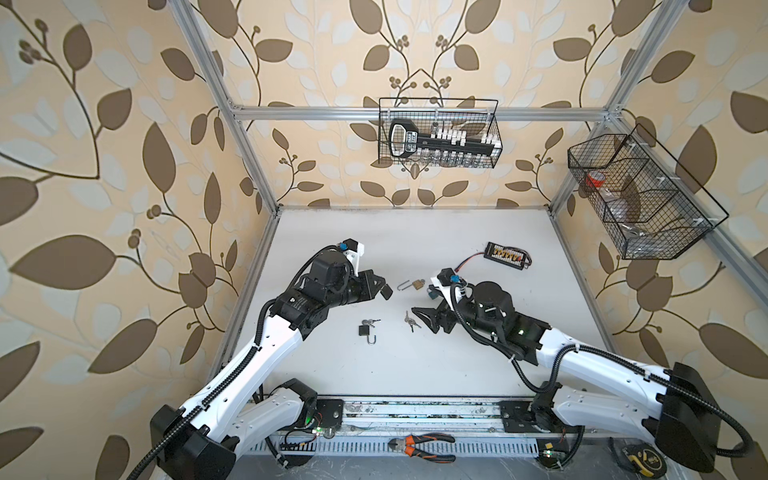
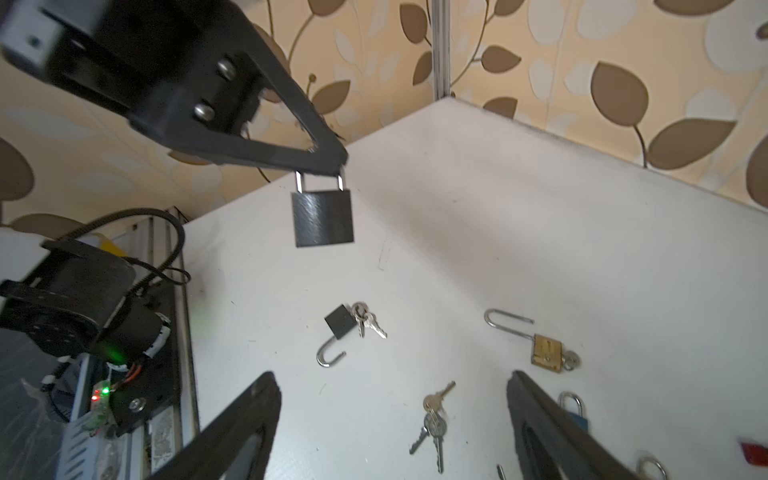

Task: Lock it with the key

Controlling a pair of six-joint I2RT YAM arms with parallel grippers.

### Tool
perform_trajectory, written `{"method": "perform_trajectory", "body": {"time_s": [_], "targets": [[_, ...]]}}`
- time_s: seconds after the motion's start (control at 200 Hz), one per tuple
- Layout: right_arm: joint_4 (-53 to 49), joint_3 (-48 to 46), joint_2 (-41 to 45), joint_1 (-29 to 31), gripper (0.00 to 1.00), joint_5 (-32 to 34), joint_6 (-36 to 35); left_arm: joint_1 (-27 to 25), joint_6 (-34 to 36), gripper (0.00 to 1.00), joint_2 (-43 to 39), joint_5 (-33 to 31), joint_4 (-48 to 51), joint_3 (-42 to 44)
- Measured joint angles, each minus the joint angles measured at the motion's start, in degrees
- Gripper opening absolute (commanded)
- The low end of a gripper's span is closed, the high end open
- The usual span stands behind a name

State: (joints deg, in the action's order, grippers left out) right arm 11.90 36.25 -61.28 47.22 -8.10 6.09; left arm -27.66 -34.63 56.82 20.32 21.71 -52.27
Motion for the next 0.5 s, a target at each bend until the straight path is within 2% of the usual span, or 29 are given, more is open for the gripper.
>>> {"method": "perform_trajectory", "body": {"time_s": [0.175,0.5], "targets": [[2.1,-0.7,1.2,0.9,0.86,-2.4,-1.7,-4.8,-0.2,0.00,1.0,1.3,-5.1,0.0],[2.5,-0.1,-2.7,3.4,0.76,4.0,-3.3,-9.0,-0.4,0.00,4.5,1.8,-8.5,0.0]]}}
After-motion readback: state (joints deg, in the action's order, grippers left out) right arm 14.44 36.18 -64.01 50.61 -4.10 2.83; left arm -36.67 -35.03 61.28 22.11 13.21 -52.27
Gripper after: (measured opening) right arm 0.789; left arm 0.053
